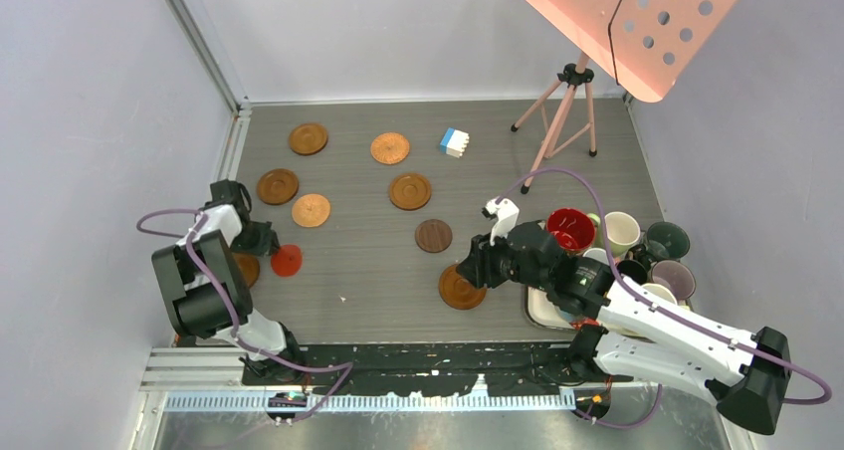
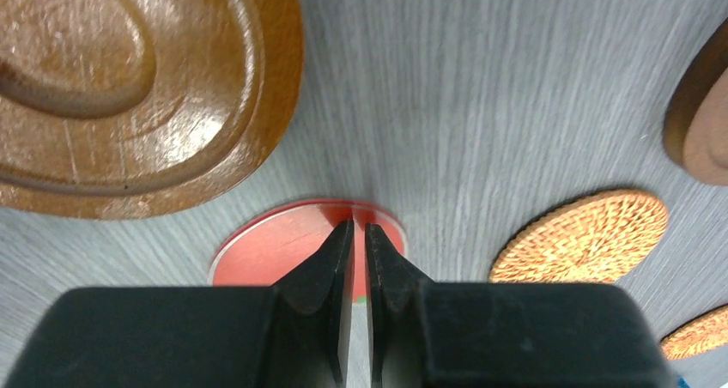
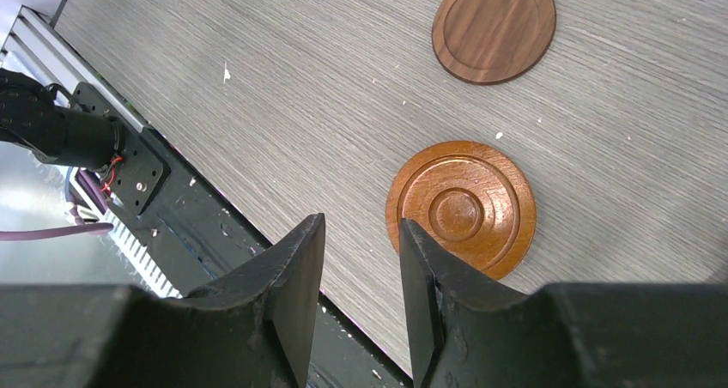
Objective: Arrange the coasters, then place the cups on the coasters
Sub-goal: Move the coaster to the center of the board.
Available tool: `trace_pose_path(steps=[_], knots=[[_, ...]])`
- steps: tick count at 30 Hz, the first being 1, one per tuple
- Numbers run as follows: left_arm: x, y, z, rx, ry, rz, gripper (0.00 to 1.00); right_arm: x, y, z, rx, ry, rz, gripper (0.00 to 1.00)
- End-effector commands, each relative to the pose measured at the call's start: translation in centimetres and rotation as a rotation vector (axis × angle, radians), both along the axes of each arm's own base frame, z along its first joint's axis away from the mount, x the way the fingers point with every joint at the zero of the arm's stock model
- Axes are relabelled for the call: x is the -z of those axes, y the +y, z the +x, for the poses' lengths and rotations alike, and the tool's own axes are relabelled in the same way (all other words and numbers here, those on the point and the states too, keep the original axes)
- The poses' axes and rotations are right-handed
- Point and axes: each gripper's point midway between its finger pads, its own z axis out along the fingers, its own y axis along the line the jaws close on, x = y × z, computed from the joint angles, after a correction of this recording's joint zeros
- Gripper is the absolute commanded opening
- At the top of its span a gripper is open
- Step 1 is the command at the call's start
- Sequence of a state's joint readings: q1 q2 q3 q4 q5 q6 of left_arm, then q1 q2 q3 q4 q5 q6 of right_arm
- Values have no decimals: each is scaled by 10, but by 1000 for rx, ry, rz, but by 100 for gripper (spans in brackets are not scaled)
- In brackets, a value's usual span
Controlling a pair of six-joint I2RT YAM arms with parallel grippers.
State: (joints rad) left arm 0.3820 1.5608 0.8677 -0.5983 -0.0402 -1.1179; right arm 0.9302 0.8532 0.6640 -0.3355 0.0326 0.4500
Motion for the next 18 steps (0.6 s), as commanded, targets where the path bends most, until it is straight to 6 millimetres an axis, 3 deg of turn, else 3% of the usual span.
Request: trace_pose_path(steps=[1,7,11,13,18], knots=[[1,-11,-12,-3,-14,-32,11,-10,0,2,4,-35,16,44],[12,-38,-18,39,-8,-113,8,-10,-1,2,5,-36,21,44],[7,-51,-12,72,-52,-115,7,-10,-1,0,3,-33,24,44],[-2,-46,-6,69,-81,-90,7,-11,-2,0,3,-34,27,44],[-21,-6,-11,8,-34,82,10,-15,-3,-1,1,-41,32,44]])
